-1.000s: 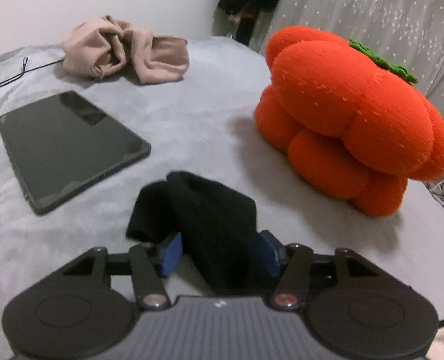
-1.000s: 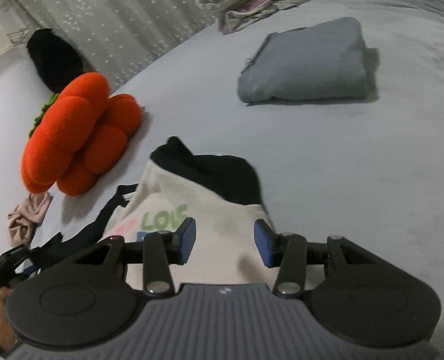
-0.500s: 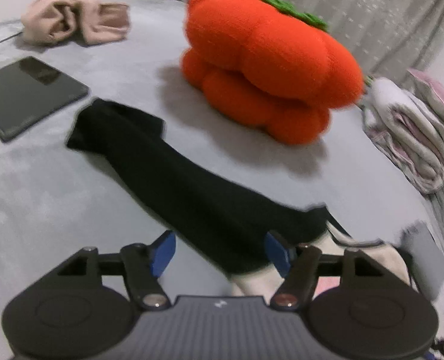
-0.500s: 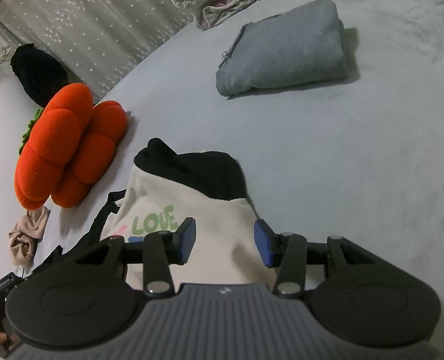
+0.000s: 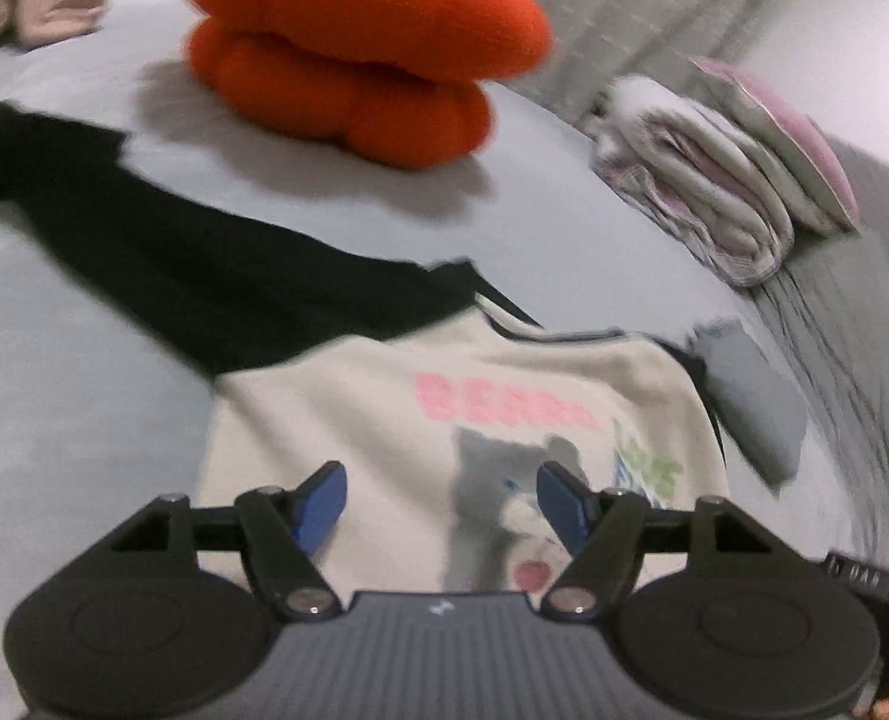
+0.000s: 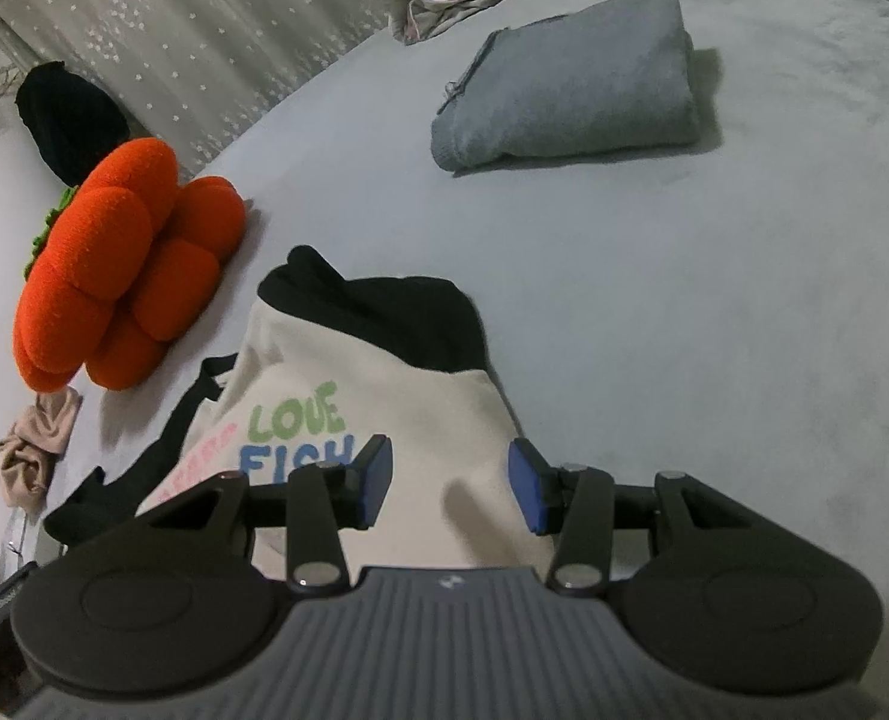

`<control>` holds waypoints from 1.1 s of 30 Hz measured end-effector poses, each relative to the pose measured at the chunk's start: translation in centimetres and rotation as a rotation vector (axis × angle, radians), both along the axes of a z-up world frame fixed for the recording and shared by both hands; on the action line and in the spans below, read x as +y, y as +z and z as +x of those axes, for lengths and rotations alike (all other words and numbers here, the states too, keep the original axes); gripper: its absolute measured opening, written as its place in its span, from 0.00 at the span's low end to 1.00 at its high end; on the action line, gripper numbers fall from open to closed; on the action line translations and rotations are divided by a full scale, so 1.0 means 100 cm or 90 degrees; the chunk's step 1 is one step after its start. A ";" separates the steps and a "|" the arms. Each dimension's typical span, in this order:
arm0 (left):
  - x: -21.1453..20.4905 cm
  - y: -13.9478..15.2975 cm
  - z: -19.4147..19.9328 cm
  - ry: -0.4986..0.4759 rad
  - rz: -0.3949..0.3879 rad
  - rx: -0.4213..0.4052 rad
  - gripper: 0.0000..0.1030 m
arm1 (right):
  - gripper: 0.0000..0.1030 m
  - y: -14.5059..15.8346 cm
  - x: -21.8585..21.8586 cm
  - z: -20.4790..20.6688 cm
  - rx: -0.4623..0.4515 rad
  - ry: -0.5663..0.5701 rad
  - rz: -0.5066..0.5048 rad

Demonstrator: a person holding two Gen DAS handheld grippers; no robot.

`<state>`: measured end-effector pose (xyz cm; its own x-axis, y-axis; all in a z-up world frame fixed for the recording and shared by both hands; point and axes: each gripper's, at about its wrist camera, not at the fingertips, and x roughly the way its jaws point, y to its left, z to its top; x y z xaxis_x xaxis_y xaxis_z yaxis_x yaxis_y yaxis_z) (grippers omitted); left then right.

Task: Fold clothes

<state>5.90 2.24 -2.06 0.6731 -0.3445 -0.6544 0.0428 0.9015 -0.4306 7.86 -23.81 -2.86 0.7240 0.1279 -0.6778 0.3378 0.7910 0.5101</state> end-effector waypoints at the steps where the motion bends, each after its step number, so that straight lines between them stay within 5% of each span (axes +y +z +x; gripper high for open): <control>1: -0.007 0.000 0.001 -0.016 0.008 -0.006 0.69 | 0.46 -0.002 0.000 -0.002 0.001 -0.002 0.003; 12: -0.045 -0.007 0.001 -0.096 0.039 0.001 0.75 | 0.46 -0.015 -0.021 0.006 0.019 -0.047 0.055; 23: -0.045 -0.011 0.006 -0.101 0.033 0.019 0.74 | 0.47 -0.034 -0.030 0.033 -0.059 -0.059 0.149; 26: -0.042 -0.011 0.007 -0.100 0.020 0.024 0.71 | 0.21 -0.038 -0.024 0.035 -0.076 -0.037 0.201; 28: -0.037 -0.010 0.008 -0.091 0.005 0.026 0.62 | 0.19 -0.040 -0.018 0.035 -0.084 -0.017 0.236; 33: -0.018 -0.007 0.012 -0.057 -0.088 0.032 0.48 | 0.16 -0.008 0.014 0.029 -0.129 0.050 0.170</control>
